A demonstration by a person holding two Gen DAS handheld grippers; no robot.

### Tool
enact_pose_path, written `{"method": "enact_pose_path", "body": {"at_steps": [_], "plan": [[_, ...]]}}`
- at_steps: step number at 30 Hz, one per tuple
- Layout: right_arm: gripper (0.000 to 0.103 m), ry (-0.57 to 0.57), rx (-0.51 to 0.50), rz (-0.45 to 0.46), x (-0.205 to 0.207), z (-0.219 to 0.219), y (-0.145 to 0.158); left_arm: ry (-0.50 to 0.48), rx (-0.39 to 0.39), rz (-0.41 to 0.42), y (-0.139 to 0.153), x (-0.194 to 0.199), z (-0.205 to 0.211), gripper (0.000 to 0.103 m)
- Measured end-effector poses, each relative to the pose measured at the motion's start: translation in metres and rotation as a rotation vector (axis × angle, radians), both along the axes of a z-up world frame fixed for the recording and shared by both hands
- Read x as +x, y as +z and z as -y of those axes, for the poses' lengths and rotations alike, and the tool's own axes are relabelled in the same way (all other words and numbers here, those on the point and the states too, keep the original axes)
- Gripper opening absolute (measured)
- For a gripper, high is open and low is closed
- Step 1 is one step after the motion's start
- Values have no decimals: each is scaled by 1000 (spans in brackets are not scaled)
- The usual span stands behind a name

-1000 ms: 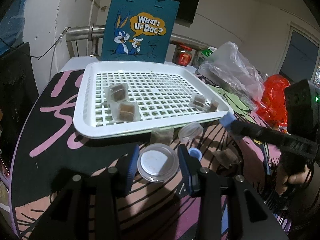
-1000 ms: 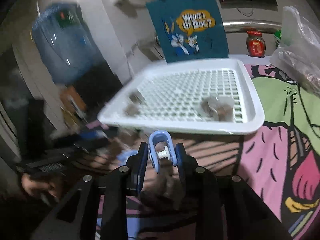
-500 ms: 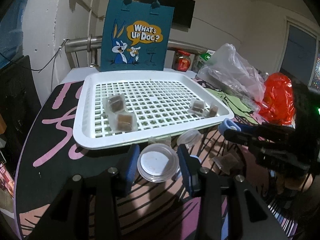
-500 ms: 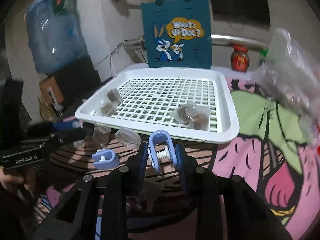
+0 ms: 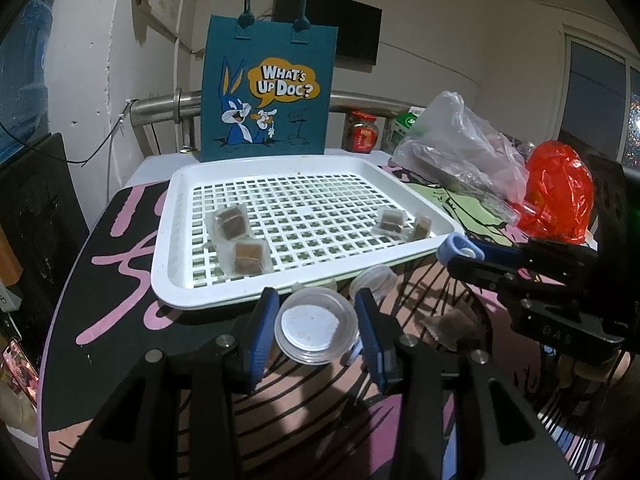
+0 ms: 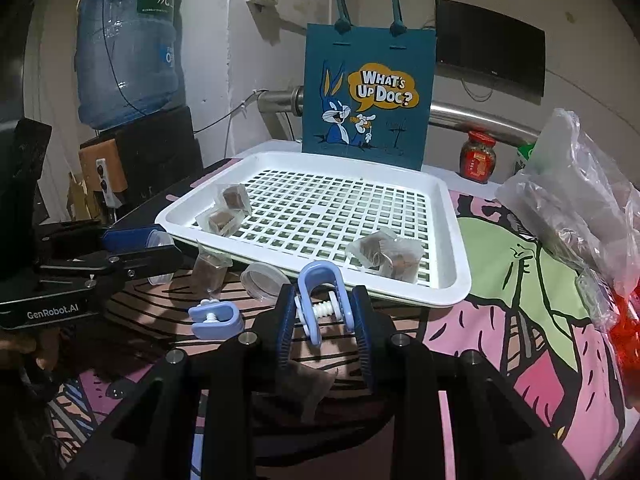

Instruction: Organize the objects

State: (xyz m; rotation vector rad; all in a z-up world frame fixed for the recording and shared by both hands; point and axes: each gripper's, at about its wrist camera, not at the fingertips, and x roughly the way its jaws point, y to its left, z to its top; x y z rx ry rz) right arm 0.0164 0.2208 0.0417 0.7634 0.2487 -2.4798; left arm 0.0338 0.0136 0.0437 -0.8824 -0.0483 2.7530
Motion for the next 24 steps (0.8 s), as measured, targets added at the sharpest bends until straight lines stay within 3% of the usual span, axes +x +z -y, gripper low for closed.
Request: {"method": "enact_pose_path", "body": {"at_steps": [24], "plan": [[27,0,-8,3,-1,0,1,0,-3,0,0,1,0,39]]}}
